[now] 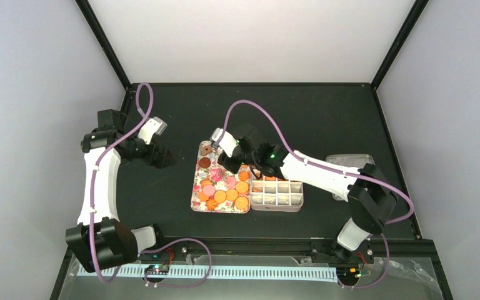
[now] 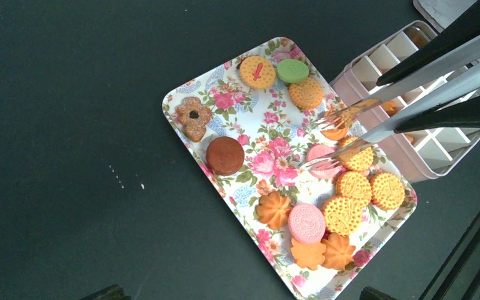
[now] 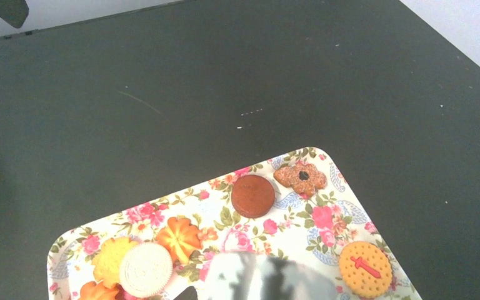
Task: Pack the cookies
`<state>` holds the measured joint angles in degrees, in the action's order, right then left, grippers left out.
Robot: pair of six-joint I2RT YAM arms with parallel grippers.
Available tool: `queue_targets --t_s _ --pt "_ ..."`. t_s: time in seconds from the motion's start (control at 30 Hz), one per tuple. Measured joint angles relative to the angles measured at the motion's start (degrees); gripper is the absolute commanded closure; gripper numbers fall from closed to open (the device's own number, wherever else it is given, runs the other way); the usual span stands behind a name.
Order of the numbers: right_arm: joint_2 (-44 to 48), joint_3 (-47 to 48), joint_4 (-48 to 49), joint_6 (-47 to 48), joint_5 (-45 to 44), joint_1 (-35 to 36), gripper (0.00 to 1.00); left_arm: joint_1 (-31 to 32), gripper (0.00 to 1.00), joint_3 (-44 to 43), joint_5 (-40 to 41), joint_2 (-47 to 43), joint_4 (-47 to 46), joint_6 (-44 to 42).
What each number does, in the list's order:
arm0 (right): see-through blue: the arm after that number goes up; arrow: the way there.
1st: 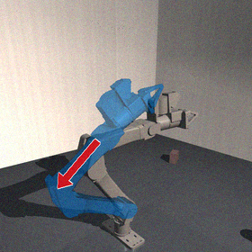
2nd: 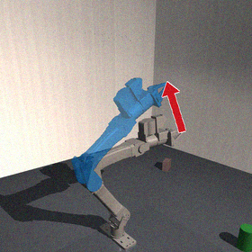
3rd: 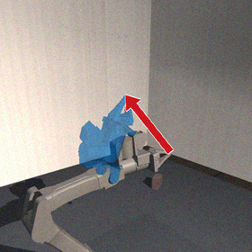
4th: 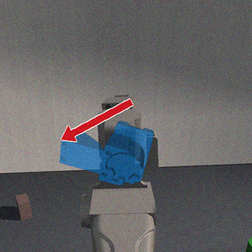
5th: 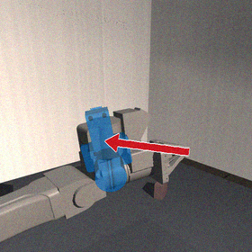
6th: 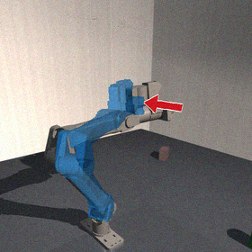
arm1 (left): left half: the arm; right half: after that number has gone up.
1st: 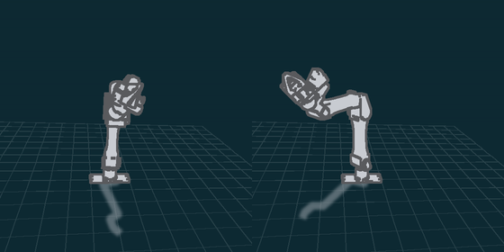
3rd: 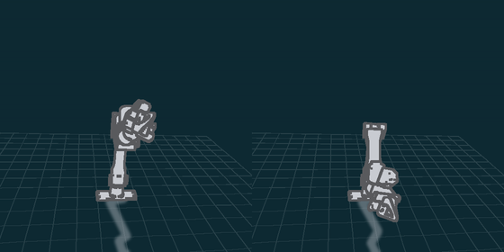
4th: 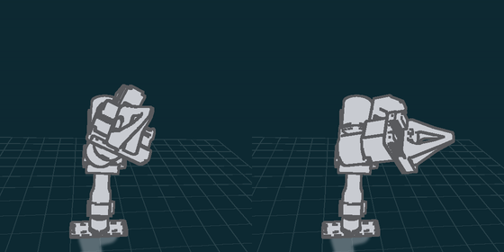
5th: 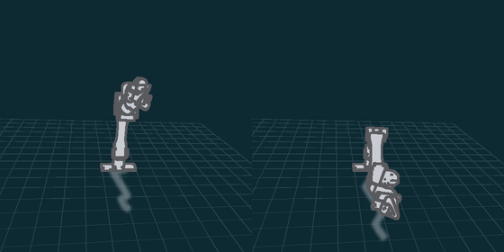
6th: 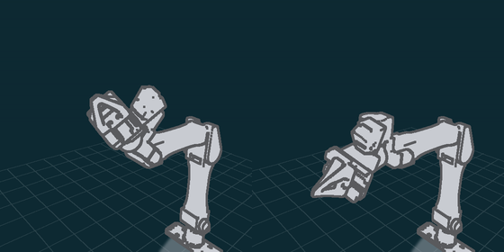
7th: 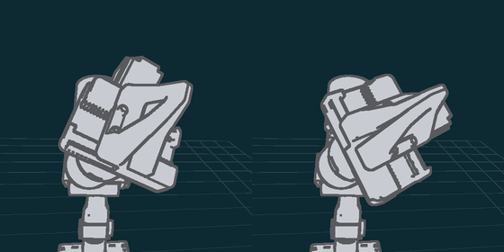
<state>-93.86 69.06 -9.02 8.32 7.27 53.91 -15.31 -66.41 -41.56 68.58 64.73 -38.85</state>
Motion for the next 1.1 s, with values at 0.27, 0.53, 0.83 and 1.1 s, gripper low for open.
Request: queue_targets --t_s 0.27,0.53,0.83,1.1 --pt "0.33 -2.21 3.74 -1.20 1.18 -0.02 0.67 0.00 0.01 0.00 0.00 0.00 0.00 -0.02" --pt "2.40 -4.59 3.98 -2.21 2.34 -0.04 0.67 0.00 0.01 0.00 0.00 0.00 0.00 -0.02" --pt "5.11 -6.16 3.50 -2.80 2.36 -0.04 0.68 0.00 0.01 0.00 -0.04 0.02 0.00 -0.02" --pt "5.81 -6.16 3.69 -2.86 2.58 -0.04 0.68 0.00 0.01 0.00 -0.07 0.00 0.02 -0.02"
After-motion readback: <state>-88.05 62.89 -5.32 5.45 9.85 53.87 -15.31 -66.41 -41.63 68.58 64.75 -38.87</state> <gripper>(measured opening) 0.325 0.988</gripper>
